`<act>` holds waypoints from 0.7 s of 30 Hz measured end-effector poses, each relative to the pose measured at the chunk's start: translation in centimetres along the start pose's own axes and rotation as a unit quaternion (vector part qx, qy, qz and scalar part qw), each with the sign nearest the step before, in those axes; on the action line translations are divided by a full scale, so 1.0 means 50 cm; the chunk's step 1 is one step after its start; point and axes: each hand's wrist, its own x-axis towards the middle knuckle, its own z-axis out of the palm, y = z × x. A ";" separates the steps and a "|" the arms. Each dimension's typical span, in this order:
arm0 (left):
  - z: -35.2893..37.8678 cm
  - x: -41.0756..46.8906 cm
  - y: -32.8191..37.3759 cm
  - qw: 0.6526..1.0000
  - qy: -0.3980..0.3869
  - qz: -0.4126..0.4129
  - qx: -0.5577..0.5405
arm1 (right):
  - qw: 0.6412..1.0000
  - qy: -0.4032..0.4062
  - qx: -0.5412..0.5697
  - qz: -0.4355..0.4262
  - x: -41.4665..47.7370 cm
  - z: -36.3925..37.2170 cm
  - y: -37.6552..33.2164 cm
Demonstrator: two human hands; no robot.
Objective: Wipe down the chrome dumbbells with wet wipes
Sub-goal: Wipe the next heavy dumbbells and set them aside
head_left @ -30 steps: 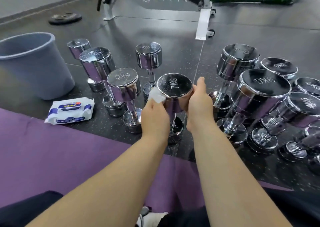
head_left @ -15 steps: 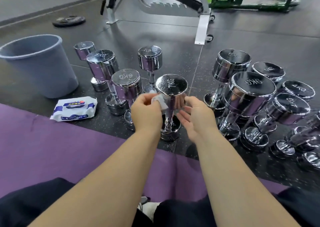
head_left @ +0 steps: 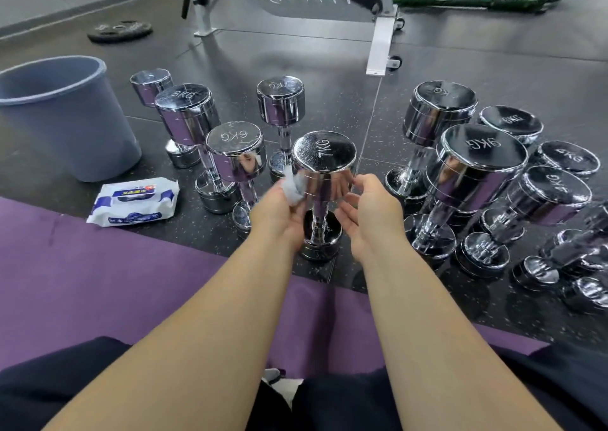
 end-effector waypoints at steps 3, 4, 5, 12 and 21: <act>0.006 0.014 0.031 0.999 -0.015 0.019 -0.021 | 1.000 0.003 0.008 0.008 0.004 -0.003 -0.003; 0.006 0.014 0.032 0.999 -0.012 0.026 0.025 | 1.000 0.006 0.003 0.008 0.006 -0.002 -0.002; 0.005 0.008 0.028 0.997 -0.014 0.029 0.070 | 1.000 0.011 -0.006 0.008 0.007 0.000 -0.001; 0.005 -0.035 -0.051 0.985 -0.036 -0.048 0.163 | 0.999 0.031 -0.039 0.023 0.003 0.003 0.012; -0.002 -0.017 -0.012 0.993 0.001 -0.050 0.105 | 0.992 -0.096 0.054 0.063 0.005 0.004 0.020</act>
